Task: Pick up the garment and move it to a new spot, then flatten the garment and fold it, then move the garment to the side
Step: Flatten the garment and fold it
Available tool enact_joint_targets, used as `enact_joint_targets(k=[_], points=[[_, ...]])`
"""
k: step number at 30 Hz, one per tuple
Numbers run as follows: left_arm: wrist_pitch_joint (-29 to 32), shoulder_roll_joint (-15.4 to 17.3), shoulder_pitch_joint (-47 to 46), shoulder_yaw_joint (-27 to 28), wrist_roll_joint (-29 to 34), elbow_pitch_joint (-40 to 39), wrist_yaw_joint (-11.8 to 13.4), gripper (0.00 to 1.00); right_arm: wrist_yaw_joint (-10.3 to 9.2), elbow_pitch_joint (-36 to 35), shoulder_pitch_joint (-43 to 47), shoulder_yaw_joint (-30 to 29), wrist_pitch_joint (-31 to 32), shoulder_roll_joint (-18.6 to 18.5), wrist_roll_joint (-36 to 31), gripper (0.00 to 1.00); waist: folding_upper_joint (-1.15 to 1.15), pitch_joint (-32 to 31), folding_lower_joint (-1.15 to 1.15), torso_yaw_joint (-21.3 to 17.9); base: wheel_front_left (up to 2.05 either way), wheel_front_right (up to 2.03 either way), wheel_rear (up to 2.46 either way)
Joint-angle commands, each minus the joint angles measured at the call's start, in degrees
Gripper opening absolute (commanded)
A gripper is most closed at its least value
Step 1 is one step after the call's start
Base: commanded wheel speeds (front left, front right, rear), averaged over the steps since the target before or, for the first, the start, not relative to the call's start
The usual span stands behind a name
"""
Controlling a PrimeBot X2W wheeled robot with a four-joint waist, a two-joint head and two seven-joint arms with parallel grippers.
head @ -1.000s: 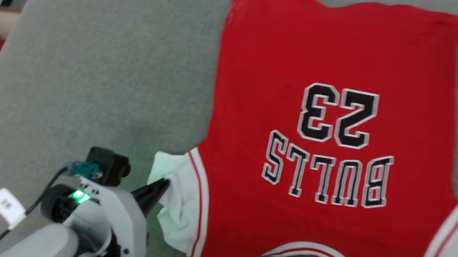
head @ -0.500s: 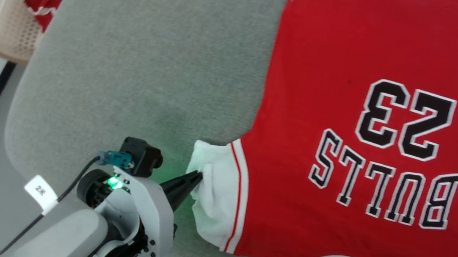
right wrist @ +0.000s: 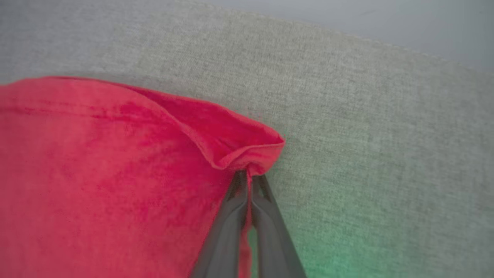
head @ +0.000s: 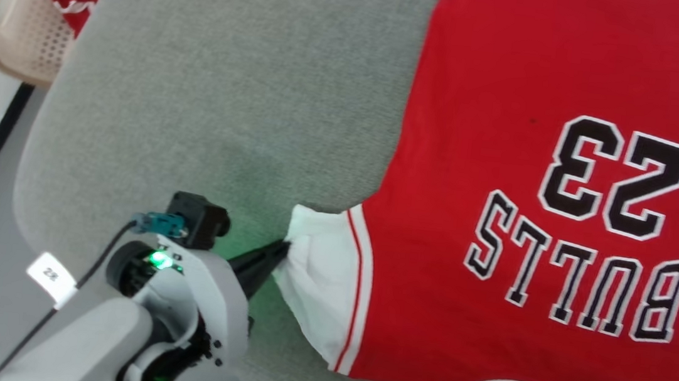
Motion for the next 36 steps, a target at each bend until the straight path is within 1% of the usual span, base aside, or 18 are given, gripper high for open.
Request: enact_joint_targets(k=[1, 6, 9, 13, 18, 21, 24, 27, 32, 36], points=[[0.08, 0.53, 0.30, 0.16, -0.10, 0.77, 0.70, 0.00, -0.09, 1.99, 4.00, 1.08, 2.02, 0.81, 0.47, 0.00, 0.00, -1.63, 0.00, -1.92, 0.00, 0.00, 0.00], [-0.16, 2.42, 1.26, 1.21, -0.29, -0.01, 1.62, 0.00, -0.09, -3.30, 4.90, 5.57, 4.04, 0.98, 5.52, 0.00, 0.00, -4.25, 0.00, -5.84, 0.00, 0.00, 0.00], [-0.20, 3.54, 2.08, 1.76, -0.54, -1.03, 2.34, 0.00, -0.09, -8.55, 6.91, 8.96, 5.90, -0.04, 9.97, 0.00, 0.00, -5.97, 0.00, -8.24, 0.00, 0.00, 0.00], [0.16, 5.32, 3.42, 2.31, -0.70, -2.37, 3.59, 0.00, -0.09, -18.41, 12.14, 13.35, 7.18, -2.88, 15.89, 0.00, 0.00, -8.42, 0.00, -11.40, 0.00, 0.00, 0.00], [0.54, 7.27, 5.41, 2.89, -1.13, -4.07, 4.98, 0.00, -0.09, -30.67, 21.92, 15.39, 8.61, -7.98, 23.68, 0.00, 0.00, -11.22, 0.00, -14.56, 0.00, 0.00, 0.00], [0.83, 8.08, 6.60, 3.27, -1.75, -5.02, 6.07, 0.00, -0.09, -37.04, 28.86, 14.88, 8.93, -10.64, 26.65, 0.00, 0.00, -12.80, 0.00, -16.14, 0.00, 0.00, 0.00], [0.89, 8.74, 8.00, 3.58, -2.28, -5.90, 6.91, 0.00, -0.09, -42.36, 35.86, 13.01, 8.93, -12.05, 28.85, 0.00, 0.00, -14.24, 0.00, -17.52, 0.00, 0.00, 0.00], [0.67, 9.38, 9.18, 3.90, -2.81, -6.70, 7.38, 0.00, -0.09, -46.51, 43.22, 10.51, 8.17, -12.78, 29.49, 0.00, 0.00, -15.55, 0.00, -18.57, 0.00, 0.00, 0.00], [0.15, 10.02, 11.24, 4.32, -3.58, -7.65, 8.14, 0.00, -0.09, -51.17, 55.44, 4.37, 7.33, -11.03, 30.44, 0.00, 0.00, -17.36, 0.00, -19.49, 0.00, 0.00, 0.00], [-0.30, 10.34, 12.57, 4.44, -4.11, -8.08, 8.57, 0.00, -0.09, -54.11, 64.39, -0.77, 6.68, -7.60, 29.58, 0.00, 0.00, -18.41, 0.00, -19.77, 0.00, 0.00, 0.00]])
